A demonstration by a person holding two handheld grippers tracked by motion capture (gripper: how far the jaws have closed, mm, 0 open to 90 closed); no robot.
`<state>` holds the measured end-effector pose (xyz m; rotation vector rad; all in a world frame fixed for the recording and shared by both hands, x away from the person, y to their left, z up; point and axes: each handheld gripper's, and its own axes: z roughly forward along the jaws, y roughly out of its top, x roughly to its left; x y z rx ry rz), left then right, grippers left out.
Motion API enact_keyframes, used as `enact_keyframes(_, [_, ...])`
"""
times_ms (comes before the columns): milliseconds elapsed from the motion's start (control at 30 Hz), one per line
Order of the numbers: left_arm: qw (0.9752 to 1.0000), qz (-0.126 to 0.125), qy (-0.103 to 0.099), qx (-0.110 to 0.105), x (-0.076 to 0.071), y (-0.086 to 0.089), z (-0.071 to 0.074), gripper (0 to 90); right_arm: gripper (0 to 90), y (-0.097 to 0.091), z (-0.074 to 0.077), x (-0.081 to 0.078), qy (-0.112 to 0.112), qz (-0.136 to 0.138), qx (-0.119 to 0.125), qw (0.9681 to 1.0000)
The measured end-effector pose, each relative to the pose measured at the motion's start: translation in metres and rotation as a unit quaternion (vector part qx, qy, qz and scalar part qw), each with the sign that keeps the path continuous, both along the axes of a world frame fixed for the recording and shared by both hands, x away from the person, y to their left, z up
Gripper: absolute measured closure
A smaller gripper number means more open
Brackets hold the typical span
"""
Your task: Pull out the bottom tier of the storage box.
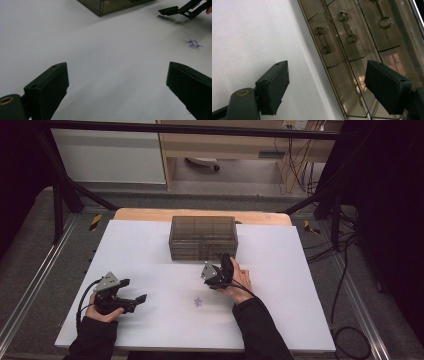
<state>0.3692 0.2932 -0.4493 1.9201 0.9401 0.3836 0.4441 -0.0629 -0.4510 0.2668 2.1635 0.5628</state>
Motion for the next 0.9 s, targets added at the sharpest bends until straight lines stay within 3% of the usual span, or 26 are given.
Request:
enact_keyframes(233, [1.0, 0.0, 0.0, 0.0, 0.0, 0.0, 0.0, 3.6, 26.0, 0.003, -0.001, 0.0, -0.029, 0.01, -0.024, 0.9993])
enact_keyframes(533, [1.0, 0.0, 0.0, 0.001, 0.0, 0.0, 0.0, 3.6, 30.1, 0.004, -0.003, 0.0, -0.041, 0.012, -0.034, 0.9985])
enact_keyframes(900, [1.0, 0.0, 0.0, 0.001, 0.0, 0.0, 0.0, 3.6, 35.1, 0.012, -0.011, 0.0, -0.071, 0.027, -0.061, 0.9953])
